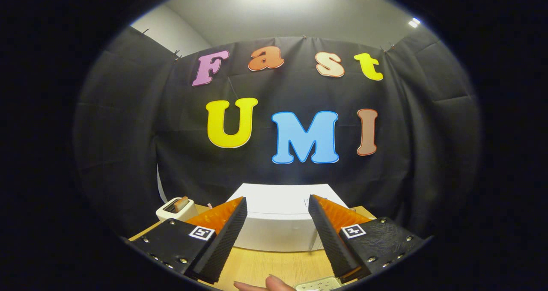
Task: Open the microwave, put the food inside, and close the microwave door.
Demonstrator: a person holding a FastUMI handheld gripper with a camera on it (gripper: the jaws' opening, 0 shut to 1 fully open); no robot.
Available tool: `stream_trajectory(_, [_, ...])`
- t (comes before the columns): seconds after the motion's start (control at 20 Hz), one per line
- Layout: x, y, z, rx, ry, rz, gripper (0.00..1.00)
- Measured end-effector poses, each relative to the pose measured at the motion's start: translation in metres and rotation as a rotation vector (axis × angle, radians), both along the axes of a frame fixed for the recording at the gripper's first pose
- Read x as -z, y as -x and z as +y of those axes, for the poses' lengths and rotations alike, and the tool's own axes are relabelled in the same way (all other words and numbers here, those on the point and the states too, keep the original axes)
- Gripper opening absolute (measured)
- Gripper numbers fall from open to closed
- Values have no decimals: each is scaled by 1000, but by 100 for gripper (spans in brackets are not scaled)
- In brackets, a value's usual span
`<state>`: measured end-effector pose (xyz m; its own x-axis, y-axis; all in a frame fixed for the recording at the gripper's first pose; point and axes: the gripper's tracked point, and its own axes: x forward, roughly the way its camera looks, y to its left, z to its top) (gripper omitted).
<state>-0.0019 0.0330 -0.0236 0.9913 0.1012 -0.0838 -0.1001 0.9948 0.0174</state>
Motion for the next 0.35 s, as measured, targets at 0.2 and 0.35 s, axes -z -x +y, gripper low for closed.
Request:
stream_trajectory(0.2, [-2, 2, 0, -9, -19, 1, 92])
stream_trajectory(0.35, [-6, 4, -2, -6, -15, -10, 92])
